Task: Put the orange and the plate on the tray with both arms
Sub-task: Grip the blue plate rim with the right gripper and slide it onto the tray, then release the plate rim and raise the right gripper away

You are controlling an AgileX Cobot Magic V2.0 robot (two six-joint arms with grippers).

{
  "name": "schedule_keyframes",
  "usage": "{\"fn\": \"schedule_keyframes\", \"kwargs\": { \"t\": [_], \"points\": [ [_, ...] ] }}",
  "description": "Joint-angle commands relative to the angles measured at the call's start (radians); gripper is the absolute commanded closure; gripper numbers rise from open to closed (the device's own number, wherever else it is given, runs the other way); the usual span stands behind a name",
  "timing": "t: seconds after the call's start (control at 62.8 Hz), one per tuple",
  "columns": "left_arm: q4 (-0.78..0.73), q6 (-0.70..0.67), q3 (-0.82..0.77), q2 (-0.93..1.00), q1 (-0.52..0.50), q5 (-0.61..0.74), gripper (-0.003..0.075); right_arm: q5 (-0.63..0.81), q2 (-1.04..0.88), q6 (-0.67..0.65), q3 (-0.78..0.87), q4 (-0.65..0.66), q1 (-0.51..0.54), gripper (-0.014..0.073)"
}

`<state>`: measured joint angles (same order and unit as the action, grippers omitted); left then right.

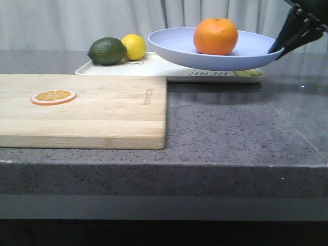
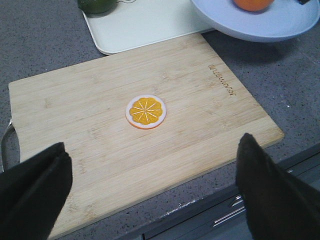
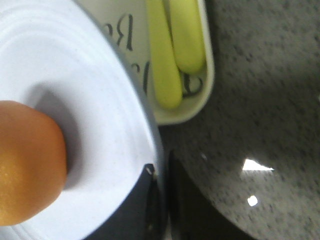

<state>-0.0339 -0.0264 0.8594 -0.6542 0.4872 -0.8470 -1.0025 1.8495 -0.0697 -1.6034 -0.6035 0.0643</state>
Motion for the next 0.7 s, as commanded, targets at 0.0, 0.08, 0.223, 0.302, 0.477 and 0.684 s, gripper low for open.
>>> {"fn": "schedule_keyframes", "kwargs": {
  "t": [0.0,0.08,0.223,0.302,0.477,0.684],
  "points": [
    [0.001,-0.009,0.024,-0.002,-0.001,0.081,0.0082,-0.002,0.037,-0.07,-0.179,-0.017,-0.025,0.0661],
    [0.001,-0.009,0.024,-0.002,-0.001,0.081,0.0082,-0.02,0.118,-0.109,-0.295,-0.004,-0.042,0.0661],
    [0.001,-0.009,0.024,-0.002,-0.001,0.081,0.0082,-0.05,0.258,-0.225,-0.534,0.055,-0.067,0.0661],
    [0.001,-0.009,0.024,-0.002,-0.001,0.081,0.0082,-0.072,0.32,-0.268,-0.635,0.102,-0.08,0.0661],
    [0.001,-0.009,0.024,-0.002,-0.001,0.081,0.0082,-0.129,0.408,-0.294,-0.784,0.129,-0.088,0.0661],
    [0.001,-0.009,0.024,-0.002,-0.001,0.079,0.0082,-0.139,0.414,-0.294,-0.794,0.131,-0.089,0.0661]
  ]
}}
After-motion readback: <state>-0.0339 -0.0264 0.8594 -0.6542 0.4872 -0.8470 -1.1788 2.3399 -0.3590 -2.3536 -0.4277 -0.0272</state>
